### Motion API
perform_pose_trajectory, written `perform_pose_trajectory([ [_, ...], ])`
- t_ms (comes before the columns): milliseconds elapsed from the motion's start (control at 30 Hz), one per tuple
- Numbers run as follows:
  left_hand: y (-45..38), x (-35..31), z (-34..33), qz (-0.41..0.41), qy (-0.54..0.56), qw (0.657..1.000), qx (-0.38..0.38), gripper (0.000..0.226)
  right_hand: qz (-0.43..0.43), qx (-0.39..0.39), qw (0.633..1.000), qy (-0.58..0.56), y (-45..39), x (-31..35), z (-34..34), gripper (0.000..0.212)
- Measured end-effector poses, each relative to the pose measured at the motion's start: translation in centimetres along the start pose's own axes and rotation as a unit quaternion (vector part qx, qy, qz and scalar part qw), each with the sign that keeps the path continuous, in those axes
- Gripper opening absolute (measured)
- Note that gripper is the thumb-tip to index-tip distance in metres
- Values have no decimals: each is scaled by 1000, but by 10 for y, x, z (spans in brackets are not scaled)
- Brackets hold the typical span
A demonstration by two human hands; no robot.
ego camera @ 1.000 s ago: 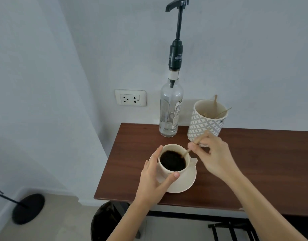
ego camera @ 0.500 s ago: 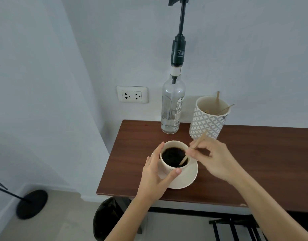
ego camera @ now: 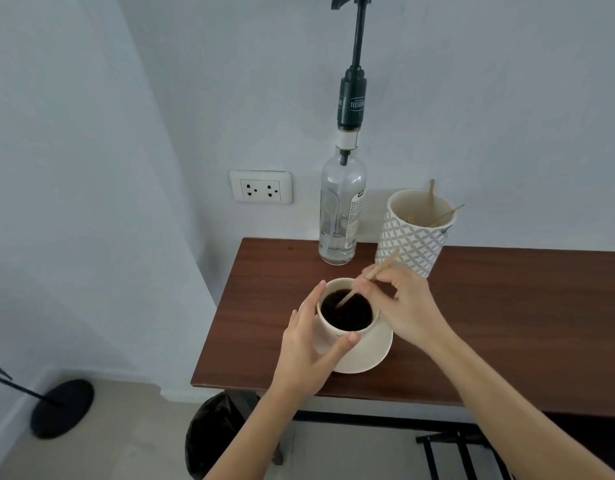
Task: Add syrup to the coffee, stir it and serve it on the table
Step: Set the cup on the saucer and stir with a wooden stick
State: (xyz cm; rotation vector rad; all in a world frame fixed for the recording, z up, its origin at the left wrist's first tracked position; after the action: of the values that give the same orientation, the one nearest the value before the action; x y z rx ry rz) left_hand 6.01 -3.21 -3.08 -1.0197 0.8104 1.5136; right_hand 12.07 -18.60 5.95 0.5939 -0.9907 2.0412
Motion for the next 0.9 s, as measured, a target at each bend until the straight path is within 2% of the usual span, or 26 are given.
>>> perform_pose_trajectory([
  [67, 0, -2, 1, -1, -2, 1000, -2, 82, 19, -32, 997, 67, -6, -3, 13, 14],
  [133, 0, -3, 1, -2, -2, 1000, -1, 80, 17, -14, 994, 106, -2, -6, 25, 19],
  [233, 0, -3, 2, -1, -1, 1000, -4, 80, -7, 46, 998, 36, 9, 0, 16, 18],
  [300, 0, -3, 2, -2, 1, 1000, -4, 81, 5, 48, 999, 3, 7, 6, 0, 15],
  [433, 1, -3, 3, -4, 2, 1000, -6, 79, 31, -10, 997, 64, -10, 3, 9, 16],
  [500, 1, -4, 3, 1, 8, 1000, -2, 79, 17, 1, 995, 103, -7, -2, 23, 20],
  [633, 1, -3, 4, 5, 14, 1000, -2, 81, -54, 56, 997, 4, 11, -4, 11, 18],
  [700, 1, -3, 3, 4, 11, 1000, -1, 80, -35, 31, 999, -19, 7, 0, -2, 14],
  [800, 2, -4, 4, 0, 9, 1000, -2, 79, -9, -35, 997, 74, -5, -6, 9, 14],
  [900, 1, -5, 4, 1, 9, 1000, -2, 80, -23, 9, 994, 107, 0, -11, 24, 20],
])
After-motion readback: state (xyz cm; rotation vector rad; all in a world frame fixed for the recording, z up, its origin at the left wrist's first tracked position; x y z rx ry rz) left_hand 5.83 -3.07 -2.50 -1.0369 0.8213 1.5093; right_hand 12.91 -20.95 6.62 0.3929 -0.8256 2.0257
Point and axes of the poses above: each hand's wrist, its own y-axis away from the middle knuckle, its own z-axis out of the back of the hand, x = y × z, the point moved 5 cm from there along -y, towards the middle knuckle, and after that the axes turned 11 degrees about z, right-handed, at the moved point
